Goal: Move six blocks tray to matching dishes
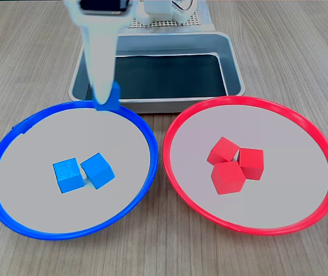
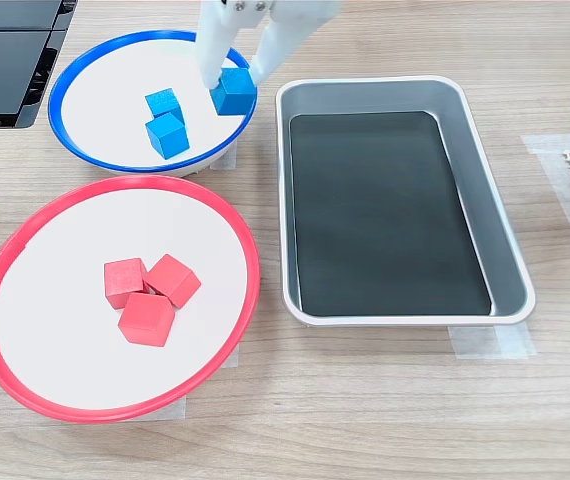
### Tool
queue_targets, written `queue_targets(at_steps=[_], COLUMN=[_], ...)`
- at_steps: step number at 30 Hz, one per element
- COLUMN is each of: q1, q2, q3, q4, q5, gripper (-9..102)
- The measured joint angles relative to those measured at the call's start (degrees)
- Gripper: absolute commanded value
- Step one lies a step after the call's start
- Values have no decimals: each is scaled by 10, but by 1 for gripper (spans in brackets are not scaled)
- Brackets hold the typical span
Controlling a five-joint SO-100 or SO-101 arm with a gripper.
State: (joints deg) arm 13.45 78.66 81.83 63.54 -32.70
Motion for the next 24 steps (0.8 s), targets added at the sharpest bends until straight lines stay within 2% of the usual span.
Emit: queue_targets(at_steps=[4, 5, 6, 7, 10, 13, 15, 20, 24], q1=[-4, 4, 5, 3, 10, 18, 12, 11, -25], q2=[-52, -56, -58, -58, -57, -43, -22, 70, 209], q3=[-22, -24, -24, -24, -22, -11, 4, 87, 217], q4=[-72, -80, -85, -86, -74, -61, -58, -67, -115], q5=[-6, -11, -16, -20, -26, -27, -33, -6, 127], gripper=[0, 4, 14, 17, 18, 12, 1, 0, 0])
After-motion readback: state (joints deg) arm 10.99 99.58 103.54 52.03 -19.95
